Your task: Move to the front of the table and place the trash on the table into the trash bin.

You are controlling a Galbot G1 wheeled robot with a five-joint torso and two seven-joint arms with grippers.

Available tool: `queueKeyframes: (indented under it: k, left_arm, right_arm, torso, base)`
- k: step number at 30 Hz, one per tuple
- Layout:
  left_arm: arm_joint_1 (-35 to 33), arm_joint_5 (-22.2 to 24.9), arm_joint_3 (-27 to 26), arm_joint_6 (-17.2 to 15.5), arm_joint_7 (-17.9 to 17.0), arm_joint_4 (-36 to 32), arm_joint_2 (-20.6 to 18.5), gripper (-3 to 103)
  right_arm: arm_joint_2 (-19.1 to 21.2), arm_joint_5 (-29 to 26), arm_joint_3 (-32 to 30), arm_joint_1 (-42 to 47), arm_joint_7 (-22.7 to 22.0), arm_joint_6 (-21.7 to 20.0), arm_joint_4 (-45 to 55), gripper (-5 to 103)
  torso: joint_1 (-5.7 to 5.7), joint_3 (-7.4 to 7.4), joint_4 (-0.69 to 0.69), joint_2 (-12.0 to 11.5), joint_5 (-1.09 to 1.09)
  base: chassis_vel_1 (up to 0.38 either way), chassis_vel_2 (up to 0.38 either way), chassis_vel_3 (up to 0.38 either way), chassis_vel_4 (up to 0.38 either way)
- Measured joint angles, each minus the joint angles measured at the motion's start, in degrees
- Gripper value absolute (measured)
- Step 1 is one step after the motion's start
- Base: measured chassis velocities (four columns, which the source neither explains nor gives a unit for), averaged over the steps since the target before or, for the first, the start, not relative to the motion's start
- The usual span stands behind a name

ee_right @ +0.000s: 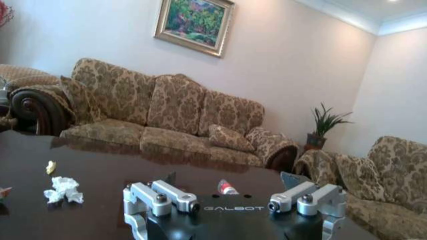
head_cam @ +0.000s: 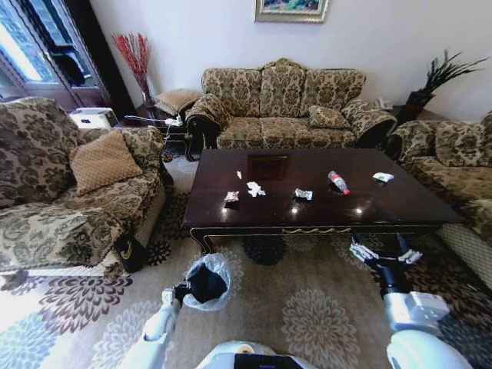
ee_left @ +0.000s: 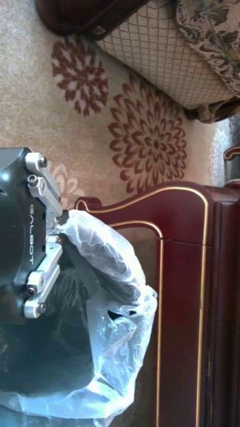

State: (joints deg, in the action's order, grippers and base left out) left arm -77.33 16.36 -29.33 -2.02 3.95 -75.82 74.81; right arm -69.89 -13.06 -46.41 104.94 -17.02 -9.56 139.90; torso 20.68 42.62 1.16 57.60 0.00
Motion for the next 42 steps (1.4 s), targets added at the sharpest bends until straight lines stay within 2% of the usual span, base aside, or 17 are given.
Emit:
queueKeyframes:
  k: [42]
  left_arm:
    - [0.1,0.0,0.1,0.0,0.0,0.3,0.0,3]
  right_arm:
    - [0.0,0.1,0.0,0.0,0.0,0.0,0.0,100]
  torso:
    - [0.0,0.0,0.0,0.0,0.0]
  base:
    - [0.0,0.0,0.0,0.0]
